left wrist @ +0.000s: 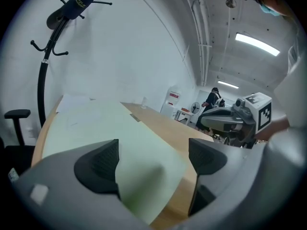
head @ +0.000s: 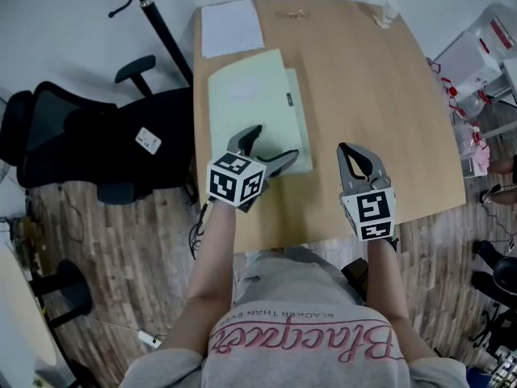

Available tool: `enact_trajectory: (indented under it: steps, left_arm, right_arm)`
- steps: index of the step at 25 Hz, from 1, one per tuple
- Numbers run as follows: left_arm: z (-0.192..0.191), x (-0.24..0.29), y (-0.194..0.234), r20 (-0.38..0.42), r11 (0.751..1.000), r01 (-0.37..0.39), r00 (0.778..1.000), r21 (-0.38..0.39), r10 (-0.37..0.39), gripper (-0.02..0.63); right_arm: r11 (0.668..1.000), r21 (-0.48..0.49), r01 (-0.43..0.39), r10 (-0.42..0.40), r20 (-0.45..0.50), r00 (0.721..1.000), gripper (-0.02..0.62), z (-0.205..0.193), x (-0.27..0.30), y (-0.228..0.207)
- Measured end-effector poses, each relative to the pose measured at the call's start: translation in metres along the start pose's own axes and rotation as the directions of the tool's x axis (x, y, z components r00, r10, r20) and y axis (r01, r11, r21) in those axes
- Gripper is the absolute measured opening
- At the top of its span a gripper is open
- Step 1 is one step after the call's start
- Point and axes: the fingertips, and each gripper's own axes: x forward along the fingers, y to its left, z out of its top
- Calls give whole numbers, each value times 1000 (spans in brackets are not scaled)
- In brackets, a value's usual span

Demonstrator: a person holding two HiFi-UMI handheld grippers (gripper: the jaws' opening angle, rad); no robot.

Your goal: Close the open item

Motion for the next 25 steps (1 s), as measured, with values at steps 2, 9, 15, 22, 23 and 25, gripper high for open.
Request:
enact_trajectory:
  steps: [2,9,15,22,23,25]
  left_arm:
    - [-3,4,8,-18,999,-47,999,5,47,460]
    - [5,1,51,-13,963,-270,963,-2,270,386]
    - [3,0,81,-74,909,-415,906,35,416,393]
    - [-18,19,84,-196,913,-408,893,32,406,411]
    - [-21,21,83,-209,914,-405,891,35,403,413]
    - [-27,26,81,-232,916,-399,888,43,397,414]
  right_arm:
    - [1000,4,1,-1,-2,1000,3,-1,1,-4]
    - [1000,5,-7,7,-11,1000,3,-3,10,-15]
    - [999,22,-33,35,-60,998,3,-9,27,-15]
    - [995,53,-89,96,-159,983,3,-24,41,-9]
    - [994,54,-94,102,-168,980,3,-26,42,-8]
    - [993,57,-102,110,-183,977,3,-29,44,-7]
